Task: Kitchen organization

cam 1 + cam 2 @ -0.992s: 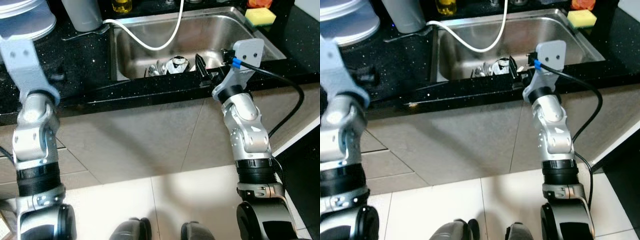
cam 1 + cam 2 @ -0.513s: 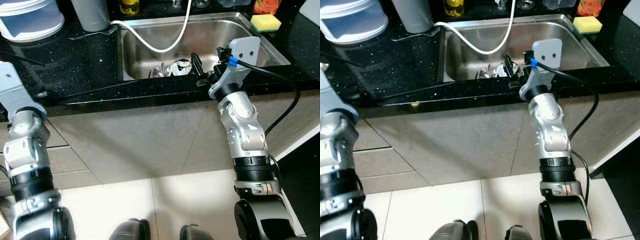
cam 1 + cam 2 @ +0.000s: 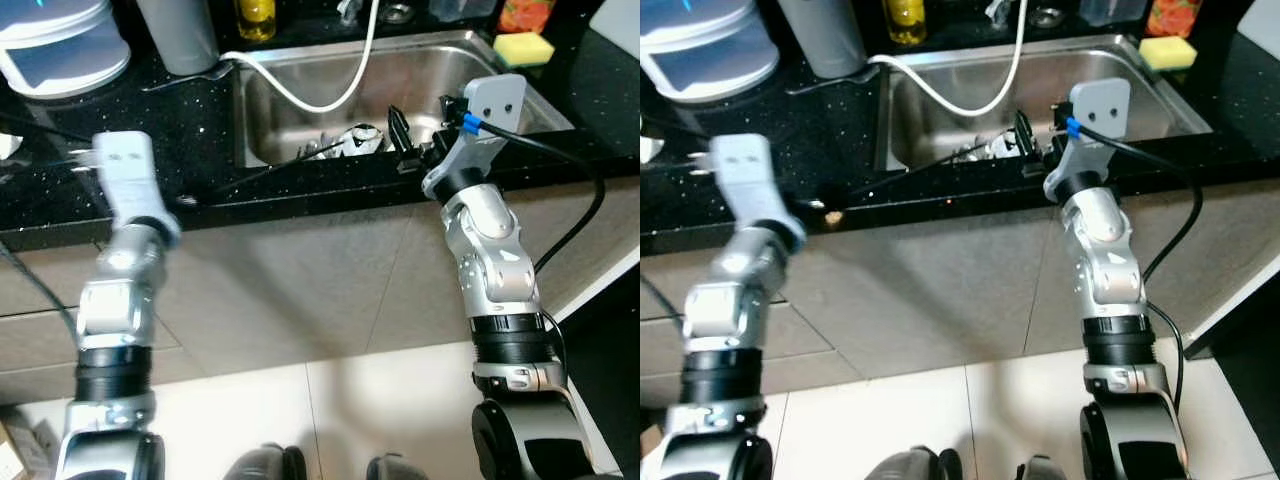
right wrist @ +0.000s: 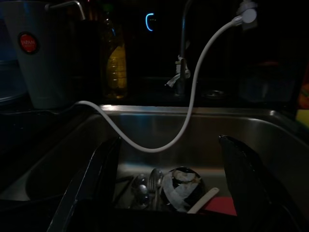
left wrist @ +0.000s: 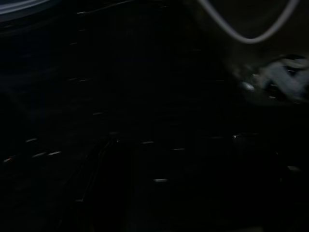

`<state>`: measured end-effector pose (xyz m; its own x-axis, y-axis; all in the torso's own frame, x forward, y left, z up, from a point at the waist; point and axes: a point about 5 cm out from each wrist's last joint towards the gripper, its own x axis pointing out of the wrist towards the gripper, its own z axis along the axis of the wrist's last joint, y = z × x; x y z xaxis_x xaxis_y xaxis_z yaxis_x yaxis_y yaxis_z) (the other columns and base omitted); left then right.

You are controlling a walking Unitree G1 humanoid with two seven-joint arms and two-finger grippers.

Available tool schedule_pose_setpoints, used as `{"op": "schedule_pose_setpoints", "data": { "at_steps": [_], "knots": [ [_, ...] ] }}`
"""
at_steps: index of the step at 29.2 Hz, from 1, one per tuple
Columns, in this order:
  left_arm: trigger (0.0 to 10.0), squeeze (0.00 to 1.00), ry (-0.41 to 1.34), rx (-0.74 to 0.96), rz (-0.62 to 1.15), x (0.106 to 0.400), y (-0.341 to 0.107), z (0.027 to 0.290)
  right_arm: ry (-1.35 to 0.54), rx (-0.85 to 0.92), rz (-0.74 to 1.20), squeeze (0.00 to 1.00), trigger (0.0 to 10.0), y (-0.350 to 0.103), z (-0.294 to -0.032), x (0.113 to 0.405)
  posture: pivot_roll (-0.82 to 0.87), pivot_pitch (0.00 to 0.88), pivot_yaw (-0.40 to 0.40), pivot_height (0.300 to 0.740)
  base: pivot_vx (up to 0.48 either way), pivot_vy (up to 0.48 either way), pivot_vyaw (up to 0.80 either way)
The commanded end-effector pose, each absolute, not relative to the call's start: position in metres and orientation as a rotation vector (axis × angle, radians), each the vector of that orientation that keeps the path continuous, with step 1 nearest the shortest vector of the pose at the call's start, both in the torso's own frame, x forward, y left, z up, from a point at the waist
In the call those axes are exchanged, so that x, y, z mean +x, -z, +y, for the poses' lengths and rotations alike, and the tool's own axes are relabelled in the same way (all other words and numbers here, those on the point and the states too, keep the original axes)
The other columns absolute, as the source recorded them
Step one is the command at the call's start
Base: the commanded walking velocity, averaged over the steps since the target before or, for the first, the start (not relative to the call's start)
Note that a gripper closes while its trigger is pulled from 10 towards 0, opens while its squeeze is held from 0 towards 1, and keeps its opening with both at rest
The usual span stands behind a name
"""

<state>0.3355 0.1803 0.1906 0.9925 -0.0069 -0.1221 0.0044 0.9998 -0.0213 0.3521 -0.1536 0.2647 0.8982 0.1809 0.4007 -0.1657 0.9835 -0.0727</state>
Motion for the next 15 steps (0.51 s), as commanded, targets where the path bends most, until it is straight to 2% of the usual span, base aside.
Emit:
{"op": "schedule_pose_setpoints", "data": {
  "at_steps": [1,6,8,11,15],
  "knots": [
    [10.0,0.0,0.04,-0.015,0.288,0.33,-0.153,0.174,-0.179,-0.04,-0.419,0.0,10.0,-0.263,-0.154,0.351,0.0,0.103,0.088,0.74,0.0,0.0,0.0],
    [10.0,0.0,0.116,-0.011,0.242,0.336,-0.158,0.157,-0.184,-0.037,-0.422,0.0,10.0,-0.264,-0.153,0.352,0.01,0.1,0.081,0.74,0.0,0.0,0.0],
    [10.0,0.0,0.202,-0.042,0.157,0.342,-0.175,0.143,-0.19,-0.037,-0.426,0.0,10.0,-0.265,-0.151,0.352,0.01,0.099,0.08,0.74,0.0,0.0,0.0],
    [10.0,0.0,0.215,-0.001,0.076,0.345,-0.19,0.139,-0.192,-0.037,-0.428,0.0,10.0,-0.266,-0.151,0.352,0.0,0.098,0.079,0.74,0.0,0.0,0.0],
    [10.0,0.0,0.101,0.093,-0.143,0.349,-0.227,0.152,-0.192,-0.036,-0.43,0.0,10.0,-0.266,-0.15,0.351,0.01,0.101,0.08,0.74,0.0,0.0,0.0]
  ]
}}
